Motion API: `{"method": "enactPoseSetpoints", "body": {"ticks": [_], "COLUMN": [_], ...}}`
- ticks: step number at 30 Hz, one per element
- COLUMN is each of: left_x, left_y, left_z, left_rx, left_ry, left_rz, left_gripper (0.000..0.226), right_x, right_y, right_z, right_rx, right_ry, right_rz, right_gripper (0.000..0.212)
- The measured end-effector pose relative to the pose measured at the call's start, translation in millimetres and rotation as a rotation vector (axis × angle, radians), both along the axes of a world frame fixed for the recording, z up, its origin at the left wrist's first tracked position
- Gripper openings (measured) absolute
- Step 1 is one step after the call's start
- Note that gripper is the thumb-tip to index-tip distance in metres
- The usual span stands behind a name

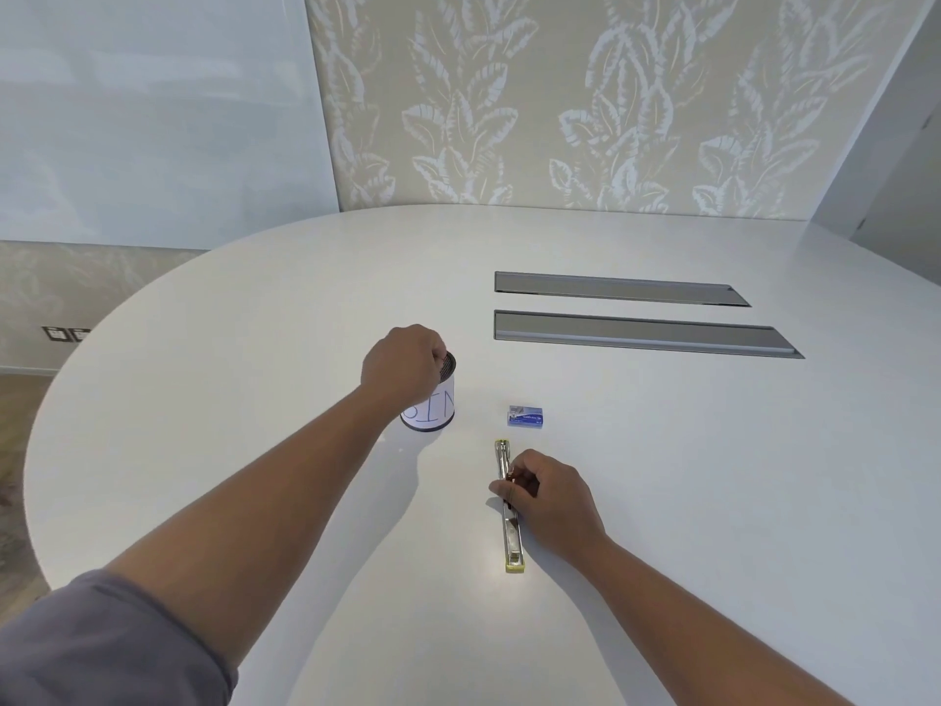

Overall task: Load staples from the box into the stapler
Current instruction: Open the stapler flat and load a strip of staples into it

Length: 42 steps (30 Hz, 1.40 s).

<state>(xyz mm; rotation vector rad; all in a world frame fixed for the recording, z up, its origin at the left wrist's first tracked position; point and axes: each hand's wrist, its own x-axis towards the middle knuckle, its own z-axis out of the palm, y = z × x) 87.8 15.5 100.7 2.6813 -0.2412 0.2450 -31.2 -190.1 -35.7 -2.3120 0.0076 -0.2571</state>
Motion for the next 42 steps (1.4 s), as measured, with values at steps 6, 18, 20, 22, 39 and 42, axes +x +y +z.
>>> {"method": "enactPoseSetpoints", "body": {"ticks": [6, 18, 20, 22, 39, 42], "left_x": [1.7, -0.2, -4.6, -12.1, 1.0, 8.9], "left_y": [1.3, -3.8, -11.5, -23.6, -78.1, -84.3], "left_z": [-2.0, -4.1, -7.6, -15.5, -86.7, -84.9], "left_rx": [0.140, 0.163, 0.048, -0.167, -0.359, -0.323], "left_ry": [0.065, -0.053, -0.085, -0.057, 0.264, 0.284], "left_rz": [0.063, 0.055, -0.051, -0.210, -0.267, -0.276], "left_gripper": [0.037, 0.032, 0.026, 0.017, 0.039, 0.047], "right_x": [0.2, -0.2, 0.0, 0.0, 1.3, 13.5], "right_y": [-0.1, 0.7, 0.9, 0.3, -7.1, -13.8], "right_z": [1.1, -0.5, -1.0, -0.4, 11.8, 11.6], "right_rx": [0.016, 0.027, 0.024, 0.025, 0.434, 0.445], "right_ry": [0.010, 0.012, 0.014, 0.017, -0.042, 0.062], "right_rz": [0.002, -0.005, -0.005, -0.007, -0.163, -0.207], "right_gripper": [0.027, 0.030, 0.029, 0.029, 0.015, 0.013]}}
